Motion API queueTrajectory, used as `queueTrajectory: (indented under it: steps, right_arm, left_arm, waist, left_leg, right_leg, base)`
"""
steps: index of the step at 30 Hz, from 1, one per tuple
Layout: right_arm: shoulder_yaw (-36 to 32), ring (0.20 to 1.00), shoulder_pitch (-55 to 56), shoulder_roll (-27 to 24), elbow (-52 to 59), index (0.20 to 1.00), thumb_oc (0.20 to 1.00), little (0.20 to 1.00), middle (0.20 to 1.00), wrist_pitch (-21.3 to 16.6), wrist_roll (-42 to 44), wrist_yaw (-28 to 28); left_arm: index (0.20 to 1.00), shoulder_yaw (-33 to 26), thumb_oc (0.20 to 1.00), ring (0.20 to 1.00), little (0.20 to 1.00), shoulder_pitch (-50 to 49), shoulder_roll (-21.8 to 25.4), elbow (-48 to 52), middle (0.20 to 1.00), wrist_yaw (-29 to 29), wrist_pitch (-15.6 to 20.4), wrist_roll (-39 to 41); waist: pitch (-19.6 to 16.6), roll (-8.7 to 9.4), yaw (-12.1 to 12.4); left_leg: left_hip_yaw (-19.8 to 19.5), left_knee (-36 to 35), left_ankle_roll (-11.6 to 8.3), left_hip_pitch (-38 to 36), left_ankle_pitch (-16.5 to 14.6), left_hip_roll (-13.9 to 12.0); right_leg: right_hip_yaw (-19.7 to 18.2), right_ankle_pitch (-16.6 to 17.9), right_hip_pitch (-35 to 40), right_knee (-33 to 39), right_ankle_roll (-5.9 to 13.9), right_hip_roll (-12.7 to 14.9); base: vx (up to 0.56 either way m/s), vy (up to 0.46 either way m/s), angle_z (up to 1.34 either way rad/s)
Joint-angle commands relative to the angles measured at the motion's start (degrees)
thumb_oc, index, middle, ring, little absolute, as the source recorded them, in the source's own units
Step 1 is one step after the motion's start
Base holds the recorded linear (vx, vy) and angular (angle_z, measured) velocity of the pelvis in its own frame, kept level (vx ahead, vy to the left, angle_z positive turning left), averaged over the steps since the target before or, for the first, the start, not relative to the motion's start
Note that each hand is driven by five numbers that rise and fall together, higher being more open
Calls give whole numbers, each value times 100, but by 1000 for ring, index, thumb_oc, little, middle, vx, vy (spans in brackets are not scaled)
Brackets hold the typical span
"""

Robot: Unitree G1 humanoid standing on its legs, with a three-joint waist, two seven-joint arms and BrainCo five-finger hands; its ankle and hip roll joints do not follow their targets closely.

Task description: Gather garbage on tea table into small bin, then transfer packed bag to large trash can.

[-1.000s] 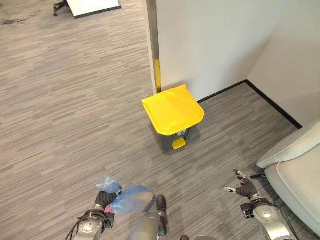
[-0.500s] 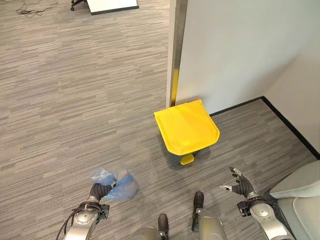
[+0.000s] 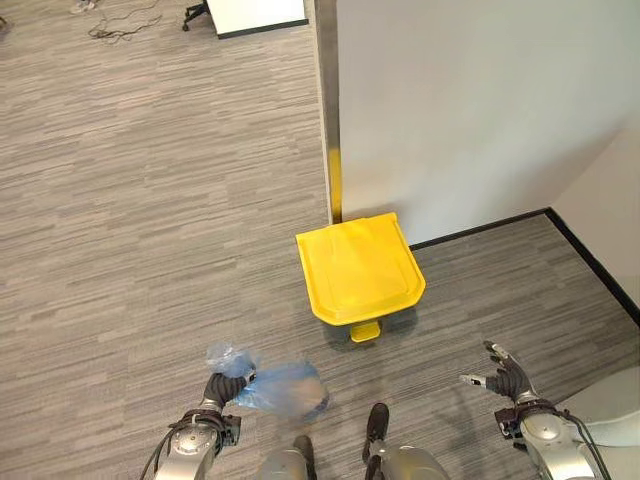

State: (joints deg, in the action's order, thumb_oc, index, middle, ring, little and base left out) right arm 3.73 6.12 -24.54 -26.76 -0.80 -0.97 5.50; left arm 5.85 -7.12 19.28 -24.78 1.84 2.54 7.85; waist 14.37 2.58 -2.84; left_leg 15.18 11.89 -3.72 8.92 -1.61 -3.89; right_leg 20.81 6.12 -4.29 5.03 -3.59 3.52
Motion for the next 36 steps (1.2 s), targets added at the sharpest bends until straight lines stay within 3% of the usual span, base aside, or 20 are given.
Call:
queueTrajectory:
  steps: [1,9,16,17,20,24,31,33,36]
  right_arm:
    - [-75,1000,-53,-137,41,1000,1000,1000,1000,-195,94,96]
    - [38,1000,-132,5,29,1000,1000,1000,1000,-97,-79,-26]
    - [136,1000,-275,-11,133,1000,1000,1000,1000,-82,-97,-63]
    - [157,1000,-303,-10,174,1000,1000,1000,1000,-61,-135,-95]
    - [144,1000,-306,16,224,1000,1000,1000,1000,-86,-105,-93]
    - [143,1000,-339,-25,297,1000,1000,1000,1000,-85,-97,-62]
    - [52,1000,-314,-73,308,1000,1000,1000,1000,-81,-32,-3]
    - [10,1000,-286,-90,288,1000,1000,1000,1000,-80,-10,7]
    - [-134,1000,-141,-76,265,1000,1000,1000,1000,-111,109,22]
  left_arm:
    - [200,-207,200,200,200,-207,328,327,200,-26,213,-92]
    - [200,-429,200,200,200,-320,476,369,200,7,217,-163]
    - [200,-502,200,200,200,-378,530,388,200,100,229,-76]
    - [200,-524,200,200,200,-439,512,416,200,87,202,-51]
    - [200,-513,200,200,200,-399,546,356,200,73,196,-92]
    - [200,-504,200,200,200,-325,547,323,200,107,215,-34]
    - [200,-494,200,200,200,-124,583,247,200,167,286,3]
    - [200,-481,200,200,200,-61,577,224,200,181,287,-2]
    - [200,-375,200,200,200,54,605,265,200,155,297,-6]
  waist:
    - [-179,-124,54]
    - [-262,-20,179]
    - [-146,36,369]
    - [-51,-10,414]
    - [19,-87,368]
    - [97,-133,284]
    - [229,-122,27]
    - [258,-100,-54]
    - [237,-3,-200]
  left_leg:
    - [-292,-185,58,-88,-300,34]
    - [-330,-510,245,-356,-423,259]
    - [-530,-309,426,-271,-641,451]
    - [-591,-233,545,-336,-784,561]
    - [-645,-256,607,-493,-874,640]
    - [-705,-387,585,-862,-1041,730]
    - [-1062,-284,429,-1277,-1436,774]
    - [-1223,-139,393,-1400,-1657,780]
    - [-1567,195,229,-1487,-1973,686]
  right_leg:
    - [-603,-949,289,-450,884,326]
    - [-825,-968,197,-751,1000,464]
    - [-1000,-938,-19,-1092,1151,638]
    - [-1053,-902,-232,-1634,1243,770]
    - [-1189,-877,-563,-2231,1251,736]
    - [-841,-483,-1071,-1802,1218,854]
    - [-946,-62,-1612,-667,1429,791]
    - [-1015,68,-1800,-597,1504,812]
    - [-1539,233,-1864,-785,1492,914]
  base:
    - [75,114,-17]
    - [81,102,-19]
    - [59,118,-20]
    - [87,188,-19]
    - [150,169,-11]
    - [186,14,4]
    - [250,-100,27]
    - [342,-199,53]
    - [302,-264,76]
